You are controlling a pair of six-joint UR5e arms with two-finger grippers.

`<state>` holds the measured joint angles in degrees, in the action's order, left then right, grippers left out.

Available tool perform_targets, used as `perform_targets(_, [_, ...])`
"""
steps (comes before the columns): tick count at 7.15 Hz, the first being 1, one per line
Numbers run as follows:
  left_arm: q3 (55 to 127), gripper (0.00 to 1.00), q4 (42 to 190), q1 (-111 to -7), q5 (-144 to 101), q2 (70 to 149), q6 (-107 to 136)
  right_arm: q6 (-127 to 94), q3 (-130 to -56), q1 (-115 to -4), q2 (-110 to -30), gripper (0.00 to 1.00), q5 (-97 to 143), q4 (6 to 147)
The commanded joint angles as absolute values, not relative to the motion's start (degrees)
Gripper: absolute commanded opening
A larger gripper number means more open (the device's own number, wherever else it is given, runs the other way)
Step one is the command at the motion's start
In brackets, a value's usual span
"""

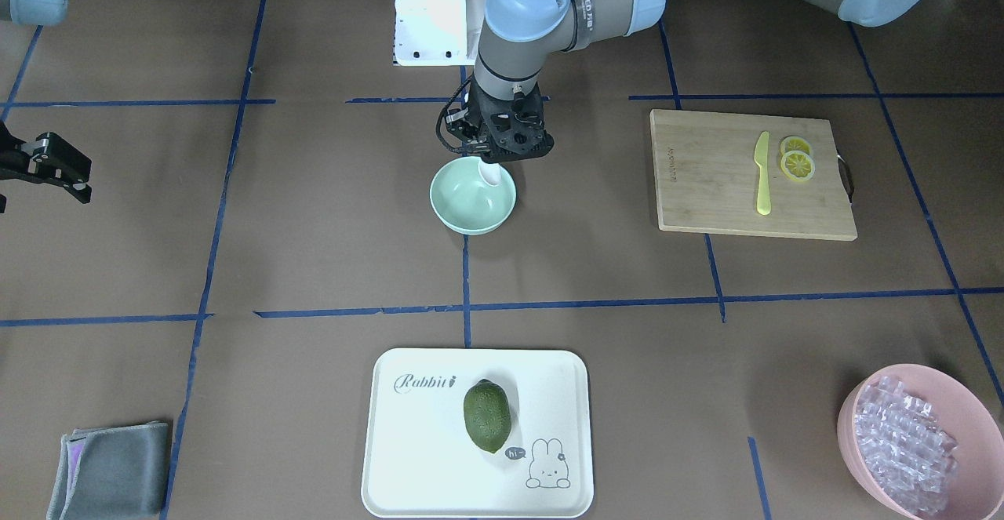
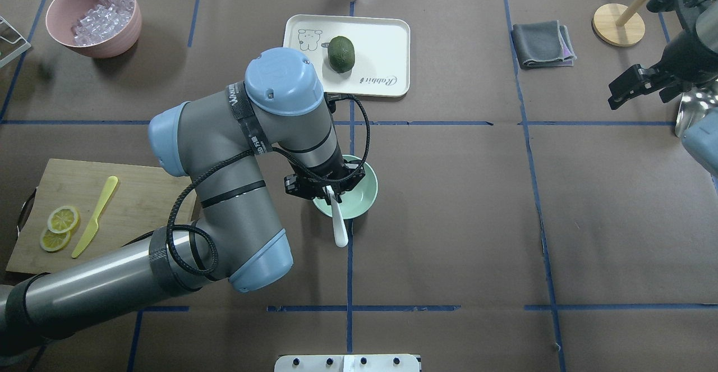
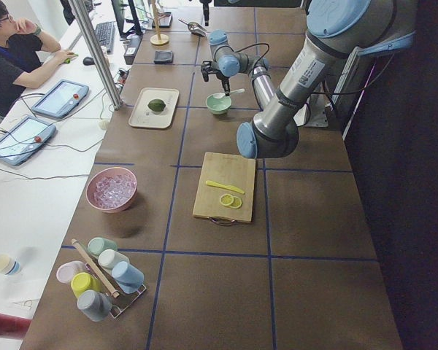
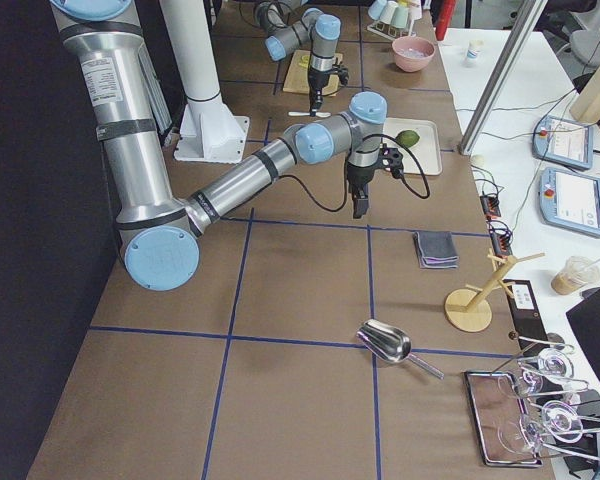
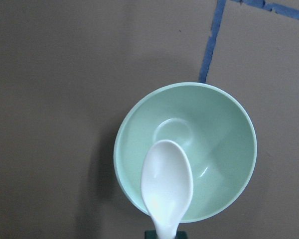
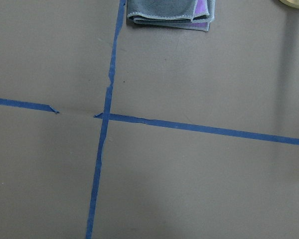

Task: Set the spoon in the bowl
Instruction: 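Lower the spoon into the green bowl and open the left gripper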

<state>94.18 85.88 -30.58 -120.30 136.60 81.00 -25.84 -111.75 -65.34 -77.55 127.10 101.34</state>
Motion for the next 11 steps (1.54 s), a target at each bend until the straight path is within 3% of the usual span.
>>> perform_targets(1, [91.3,0.0,86.2,-30.1,-120.0,138.2,80.9,-25.8,-111.6,-65.4,-77.5,1.0,127.0,101.3])
perform_targets(5, [89.0,0.1,88.8,-30.1,-120.0,138.4,80.9,-25.9,-111.6,-65.4,-77.3,1.0,127.0,101.3])
perform_targets(6, [89.0,0.87,88.9,-30.1,-120.0,138.5,80.7,-26.2,-111.7,-65.4,-77.3,1.0,127.0,101.3])
perform_targets(7, [89.0,1.0,89.0,-30.1,-119.2,138.5,81.0,-26.6,-111.7,-65.4,-77.1,1.0,127.0,101.3])
perform_targets(11, [91.2,1.0,88.2,-31.8,-119.5,138.0,80.3,-26.5,-111.5,-65.4,-77.2,1.0,127.0,101.3])
